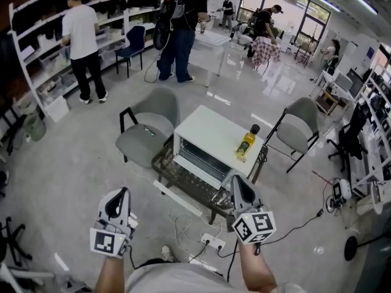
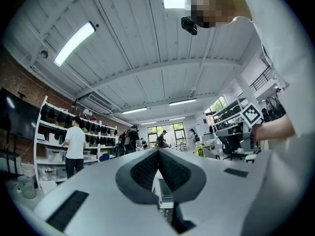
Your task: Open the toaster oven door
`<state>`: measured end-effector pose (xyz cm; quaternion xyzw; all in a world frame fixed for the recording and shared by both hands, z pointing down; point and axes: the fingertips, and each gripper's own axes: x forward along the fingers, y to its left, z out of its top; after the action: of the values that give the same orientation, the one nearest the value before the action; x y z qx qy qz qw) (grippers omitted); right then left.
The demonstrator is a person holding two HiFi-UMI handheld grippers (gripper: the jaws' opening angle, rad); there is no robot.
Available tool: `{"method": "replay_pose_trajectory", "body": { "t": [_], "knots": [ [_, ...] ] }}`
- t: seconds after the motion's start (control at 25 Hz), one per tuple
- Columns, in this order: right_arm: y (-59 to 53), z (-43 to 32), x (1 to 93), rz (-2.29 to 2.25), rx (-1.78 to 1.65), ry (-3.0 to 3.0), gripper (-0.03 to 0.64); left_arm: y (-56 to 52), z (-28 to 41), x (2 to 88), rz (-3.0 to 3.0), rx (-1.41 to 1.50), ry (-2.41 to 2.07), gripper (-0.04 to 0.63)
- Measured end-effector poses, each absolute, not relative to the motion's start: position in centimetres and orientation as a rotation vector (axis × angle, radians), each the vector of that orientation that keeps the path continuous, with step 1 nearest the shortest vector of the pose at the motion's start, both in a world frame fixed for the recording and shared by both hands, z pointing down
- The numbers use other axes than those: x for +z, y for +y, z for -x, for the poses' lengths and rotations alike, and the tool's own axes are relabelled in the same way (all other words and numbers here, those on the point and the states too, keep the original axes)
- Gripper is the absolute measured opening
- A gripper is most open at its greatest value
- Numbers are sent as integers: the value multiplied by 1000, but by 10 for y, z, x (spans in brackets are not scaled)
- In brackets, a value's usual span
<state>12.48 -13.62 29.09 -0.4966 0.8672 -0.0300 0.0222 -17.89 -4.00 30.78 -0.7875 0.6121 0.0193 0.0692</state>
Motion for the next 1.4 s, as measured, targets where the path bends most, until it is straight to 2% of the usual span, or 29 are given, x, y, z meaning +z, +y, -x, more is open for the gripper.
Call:
{"method": "replay_pose_trajectory", "body": {
  "t": [0.6, 1.4],
  "knots": [
    [-87, -151, 266, 1699, 36, 2592, 23, -3, 218, 305, 2304, 88, 1924, 17],
    [-88, -167, 265, 1791, 66, 2550, 23, -28, 198, 302, 2369, 127, 1848, 17]
  ]
}}
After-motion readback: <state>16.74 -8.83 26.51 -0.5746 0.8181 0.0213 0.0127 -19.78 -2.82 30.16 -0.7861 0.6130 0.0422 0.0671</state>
